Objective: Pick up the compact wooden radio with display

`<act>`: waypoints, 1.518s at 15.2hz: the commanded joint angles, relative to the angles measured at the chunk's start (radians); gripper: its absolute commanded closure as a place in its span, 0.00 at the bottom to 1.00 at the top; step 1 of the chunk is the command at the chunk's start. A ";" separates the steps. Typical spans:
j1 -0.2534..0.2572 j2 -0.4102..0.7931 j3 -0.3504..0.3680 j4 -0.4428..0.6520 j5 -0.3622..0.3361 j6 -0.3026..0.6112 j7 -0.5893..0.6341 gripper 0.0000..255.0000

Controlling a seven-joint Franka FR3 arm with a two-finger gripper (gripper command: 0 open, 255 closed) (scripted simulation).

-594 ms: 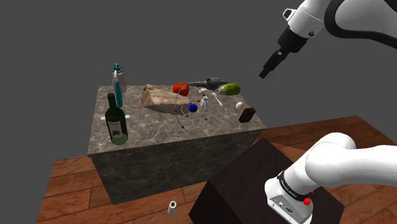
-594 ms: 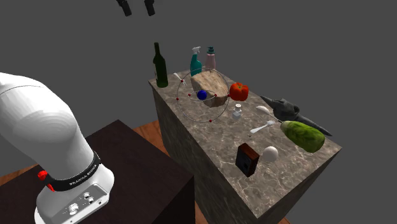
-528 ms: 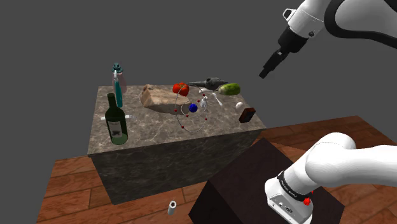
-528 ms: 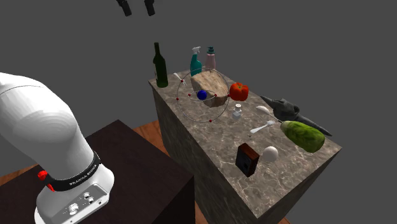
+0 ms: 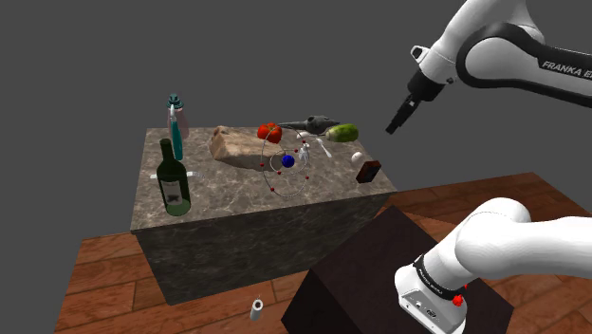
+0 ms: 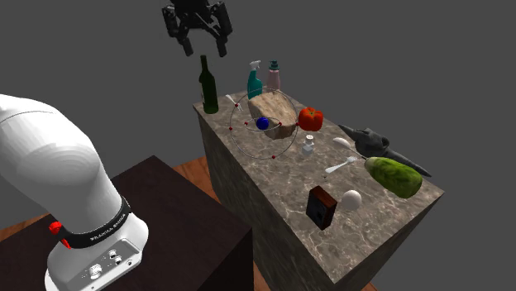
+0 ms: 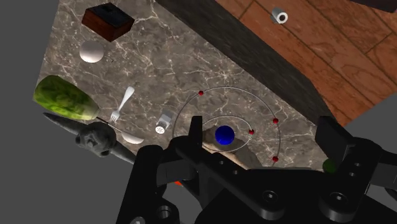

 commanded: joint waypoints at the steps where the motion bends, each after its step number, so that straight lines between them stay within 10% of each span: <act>1: -0.004 0.011 -0.042 -0.041 -0.024 0.049 -0.063 0.00; 15: -0.007 0.333 -0.357 -0.135 -0.144 0.439 -0.496 0.00; 23: 0.072 0.670 -0.548 -0.046 -0.015 0.658 -0.836 0.00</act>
